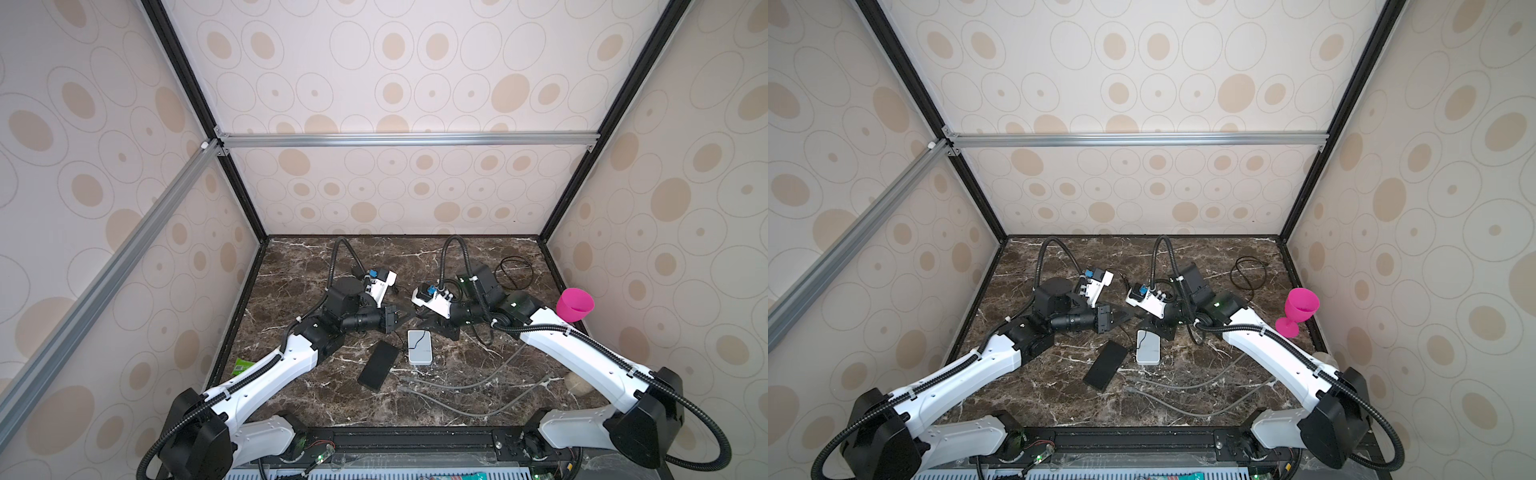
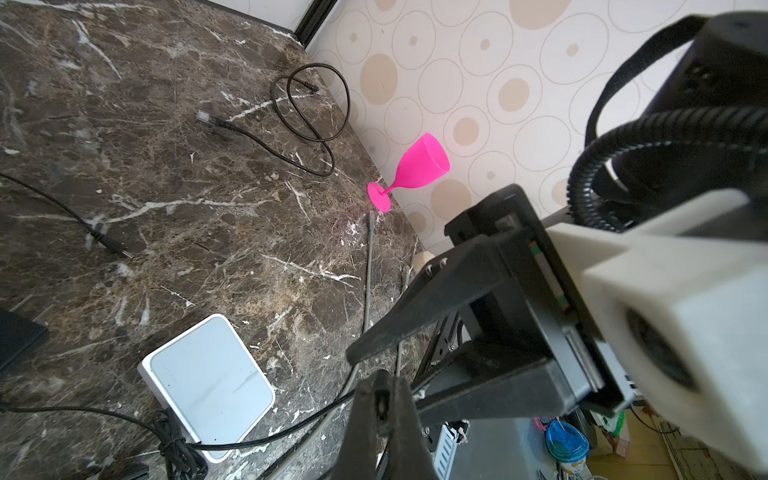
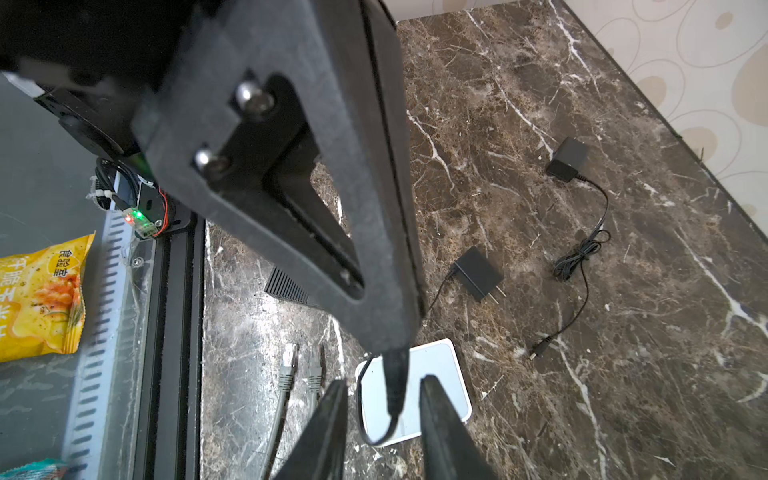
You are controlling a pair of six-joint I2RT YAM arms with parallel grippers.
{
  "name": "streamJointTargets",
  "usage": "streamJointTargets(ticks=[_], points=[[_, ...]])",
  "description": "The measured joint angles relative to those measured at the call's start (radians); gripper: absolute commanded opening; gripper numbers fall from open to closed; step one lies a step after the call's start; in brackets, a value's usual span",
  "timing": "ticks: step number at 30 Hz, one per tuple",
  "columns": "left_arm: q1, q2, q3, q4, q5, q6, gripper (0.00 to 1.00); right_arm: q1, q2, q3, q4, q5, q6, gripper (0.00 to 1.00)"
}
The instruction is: Insert the plug into the switch port
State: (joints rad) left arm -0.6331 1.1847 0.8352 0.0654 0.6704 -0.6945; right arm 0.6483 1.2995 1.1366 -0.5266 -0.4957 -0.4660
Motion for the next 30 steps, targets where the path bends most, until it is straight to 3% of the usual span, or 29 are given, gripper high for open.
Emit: streamJointTargets(ticks=[17,26,30], points=[[0.000,0.003,0.000,-0.001,0.009,0.003,0.00,-0.021,-0.054,-0.048,0.079,-0.026,0.010,0.30],[0.000,0.006,0.000,0.000,0.019,0.003,0.00,-0.021,-0.007,-0.038,0.083,-0.041,0.011,0.16],[0.000,0.008,0.000,0.000,0.020,0.003,0.00,-0.021,-0.007,-0.037,0.083,-0.049,0.013,0.14]])
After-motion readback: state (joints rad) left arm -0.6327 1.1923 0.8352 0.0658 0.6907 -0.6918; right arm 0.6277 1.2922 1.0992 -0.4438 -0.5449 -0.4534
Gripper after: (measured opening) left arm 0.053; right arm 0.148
